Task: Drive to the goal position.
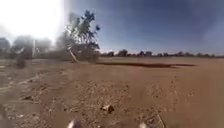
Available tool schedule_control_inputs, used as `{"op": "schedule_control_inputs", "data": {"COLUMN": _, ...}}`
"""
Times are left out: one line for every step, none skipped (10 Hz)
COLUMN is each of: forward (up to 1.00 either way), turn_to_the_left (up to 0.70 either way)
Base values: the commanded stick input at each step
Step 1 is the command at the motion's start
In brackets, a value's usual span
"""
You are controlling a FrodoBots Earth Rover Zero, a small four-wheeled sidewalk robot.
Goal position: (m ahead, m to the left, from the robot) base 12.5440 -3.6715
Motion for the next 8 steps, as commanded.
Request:
{"op": "schedule_control_inputs", "data": {"forward": 0.70, "turn_to_the_left": 0.27}}
{"op": "schedule_control_inputs", "data": {"forward": 0.70, "turn_to_the_left": 0.27}}
{"op": "schedule_control_inputs", "data": {"forward": 0.70, "turn_to_the_left": 0.27}}
{"op": "schedule_control_inputs", "data": {"forward": 0.70, "turn_to_the_left": 0.16}}
{"op": "schedule_control_inputs", "data": {"forward": 0.70, "turn_to_the_left": 0.00}}
{"op": "schedule_control_inputs", "data": {"forward": 0.70, "turn_to_the_left": 0.00}}
{"op": "schedule_control_inputs", "data": {"forward": 0.70, "turn_to_the_left": 0.00}}
{"op": "schedule_control_inputs", "data": {"forward": 0.70, "turn_to_the_left": 0.00}}
